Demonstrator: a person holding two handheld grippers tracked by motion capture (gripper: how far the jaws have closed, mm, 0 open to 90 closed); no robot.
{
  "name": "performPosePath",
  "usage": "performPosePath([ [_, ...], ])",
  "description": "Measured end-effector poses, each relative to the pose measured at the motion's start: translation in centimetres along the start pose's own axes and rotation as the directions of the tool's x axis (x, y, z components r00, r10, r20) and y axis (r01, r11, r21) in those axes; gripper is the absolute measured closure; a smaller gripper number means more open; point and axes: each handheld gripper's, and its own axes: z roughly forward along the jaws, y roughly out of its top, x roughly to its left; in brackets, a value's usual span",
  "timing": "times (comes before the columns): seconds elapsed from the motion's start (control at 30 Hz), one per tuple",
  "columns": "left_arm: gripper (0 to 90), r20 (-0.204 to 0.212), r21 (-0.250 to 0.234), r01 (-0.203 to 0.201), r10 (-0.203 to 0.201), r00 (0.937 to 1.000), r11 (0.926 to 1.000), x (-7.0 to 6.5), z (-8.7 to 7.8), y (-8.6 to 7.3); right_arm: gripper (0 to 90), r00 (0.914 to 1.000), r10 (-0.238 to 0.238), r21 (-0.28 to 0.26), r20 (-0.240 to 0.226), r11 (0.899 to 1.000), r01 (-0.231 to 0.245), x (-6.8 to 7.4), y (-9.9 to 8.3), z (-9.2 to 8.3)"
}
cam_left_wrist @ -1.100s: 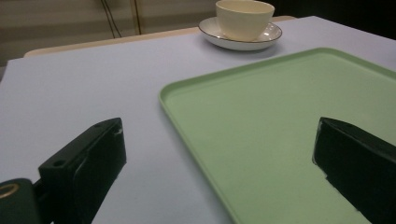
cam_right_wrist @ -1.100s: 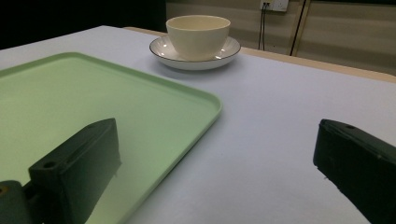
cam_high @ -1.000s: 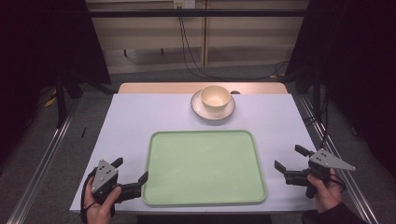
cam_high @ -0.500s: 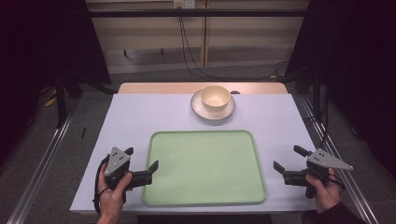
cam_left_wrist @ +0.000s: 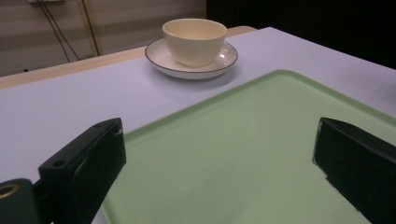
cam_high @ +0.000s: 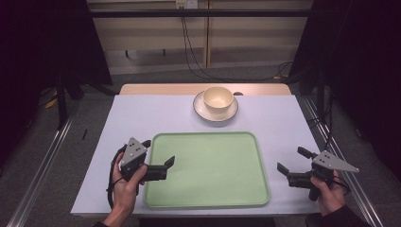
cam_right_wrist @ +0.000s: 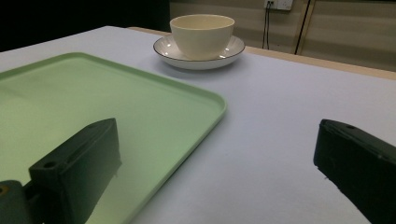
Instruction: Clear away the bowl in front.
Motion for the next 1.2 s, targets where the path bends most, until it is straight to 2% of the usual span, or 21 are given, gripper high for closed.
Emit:
performPosePath([
  [0.1,2.5,-0.002,-0.004,0.006,-0.006,1.0,1.0,-0.1,0.6,0.4,0.3,1.0,-0.006,0.001,-0.007,1.0,0.006,0.0,0.0,0.0],
  [0.13,2.2,0.011,-0.008,0.008,-0.008,0.9999,0.9999,0.0,0.8,0.5,0.2,1.0,-0.006,0.001,-0.007,1.0,0.006,0.0,0.0,0.0],
  [0.23,1.5,0.01,-0.03,0.032,-0.032,0.9994,0.999,0.3,0.9,1.1,0.2,0.9999,-0.006,0.001,-0.011,1.0,0.006,0.0,0.0,0.0],
  [0.33,1.7,-0.005,-0.04,0.039,-0.04,0.9992,0.9984,0.6,0.8,1.5,0.2,0.9999,-0.007,-0.002,-0.012,1.0,0.007,0.0,0.0,0.0],
  [0.37,1.9,0.002,-0.04,0.039,-0.039,0.9992,0.9985,0.7,0.9,1.6,0.3,0.9999,-0.007,0.001,-0.014,1.0,0.007,0.0,0.0,0.0],
  [0.63,1.9,0.033,-0.009,-0.008,0.008,0.9994,0.9999,1.1,2.4,1.8,0.2,0.9999,-0.007,0.005,-0.014,1.0,0.007,0.1,0.0,0.1],
  [0.73,2.1,0.054,-0.005,0.001,-0.001,0.9986,1.0,1.3,3.0,1.9,0.3,0.9999,-0.005,0.006,-0.016,1.0,0.005,0.1,0.0,0.1],
  [0.77,2.0,0.051,0.004,-0.004,0.004,0.9987,1.0,1.3,3.2,2.0,0.3,0.9999,-0.006,0.006,-0.015,1.0,0.006,0.1,-0.1,0.1],
  [0.83,2.1,0.073,0.003,-0.007,0.006,0.9973,1.0,1.4,3.5,2.2,0.3,0.9998,-0.005,0.005,-0.017,1.0,0.005,0.1,0.0,0.1],
  [0.87,2.1,0.069,0.005,-0.007,0.007,0.9976,1.0,1.4,3.7,2.3,0.3,0.9998,-0.007,0.005,-0.017,1.0,0.007,0.1,0.0,0.1],
  [0.93,2.7,0.076,0.003,-0.026,0.025,0.9968,0.9997,1.5,4.0,2.6,0.3,0.9997,-0.007,0.005,-0.021,1.0,0.007,0.1,0.0,0.1],
  [0.97,2.9,0.097,0.0,-0.021,0.021,0.9951,0.9998,1.5,4.2,2.7,0.3,0.9998,-0.008,0.004,-0.02,1.0,0.009,0.1,0.0,0.1],
  [1.0,2.6,0.095,0.002,-0.009,0.008,0.9954,1.0,1.5,4.4,2.7,0.3,0.9998,-0.009,0.004,-0.019,1.0,0.009,0.1,0.0,0.1],
  [1.1,2.9,0.107,0.01,-0.02,0.019,0.9941,0.9998,1.5,5.0,2.9,0.6,0.9998,-0.011,0.004,-0.02,1.0,0.011,0.1,0.0,0.1],
  [1.2,3.0,0.098,0.016,-0.038,0.036,0.9945,0.9991,1.7,5.5,3.2,0.6,0.9997,-0.011,0.003,-0.02,1.0,0.011,0.1,0.0,0.1],
])
